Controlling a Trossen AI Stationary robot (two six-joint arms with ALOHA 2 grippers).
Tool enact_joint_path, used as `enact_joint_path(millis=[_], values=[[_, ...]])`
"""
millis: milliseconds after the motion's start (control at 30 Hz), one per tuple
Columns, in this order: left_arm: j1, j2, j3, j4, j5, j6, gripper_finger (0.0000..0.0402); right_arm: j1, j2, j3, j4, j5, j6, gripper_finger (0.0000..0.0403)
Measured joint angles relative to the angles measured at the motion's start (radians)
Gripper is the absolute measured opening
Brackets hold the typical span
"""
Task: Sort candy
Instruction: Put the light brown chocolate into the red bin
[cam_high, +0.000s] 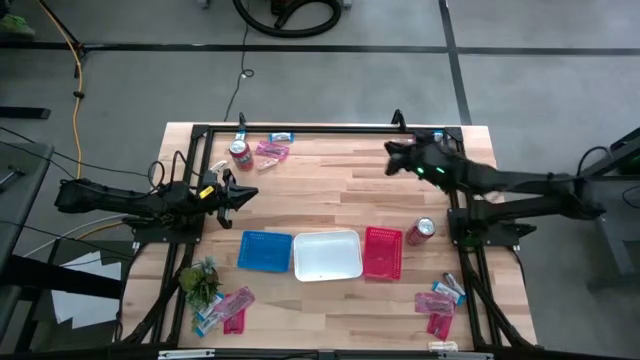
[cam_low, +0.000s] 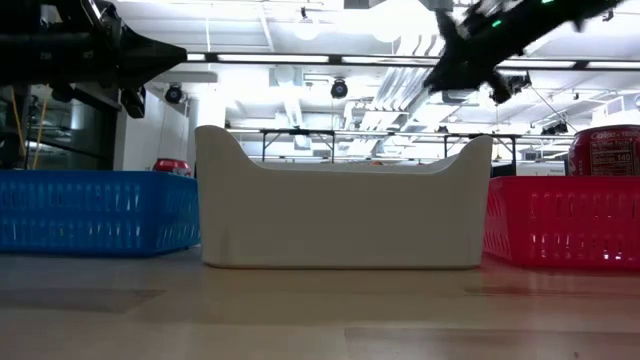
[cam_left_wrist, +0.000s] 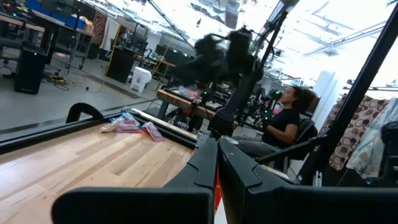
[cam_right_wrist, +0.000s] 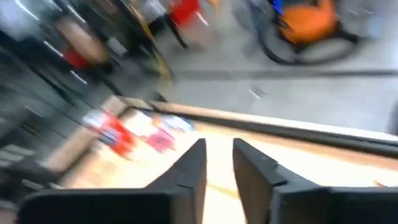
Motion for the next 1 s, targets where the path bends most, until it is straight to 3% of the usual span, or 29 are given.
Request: enact_joint_path(millis=[200,367,600,1000], values=[[0.000,0.000,0.000,0.000,0.000,0.000,0.0001,-0.219,0.280,0.226,-0.386,-0.155,0.021,0.0183],[0.000,0.000,0.000,0.000,0.000,0.000,0.0001,-0.432,0.503,0.341,-0.549,-0.307,0.024,0.0241],[0.000,0.000,0.000,0.000,0.000,0.000,0.0001,-0.623,0.755,0.478,-0.645,-0.381,0.052,0.0248],[0.000,0.000,0.000,0.000,0.000,0.000,0.0000,-0.689,0.907,0.516,-0.667,-0.375,0.047,0.0248]])
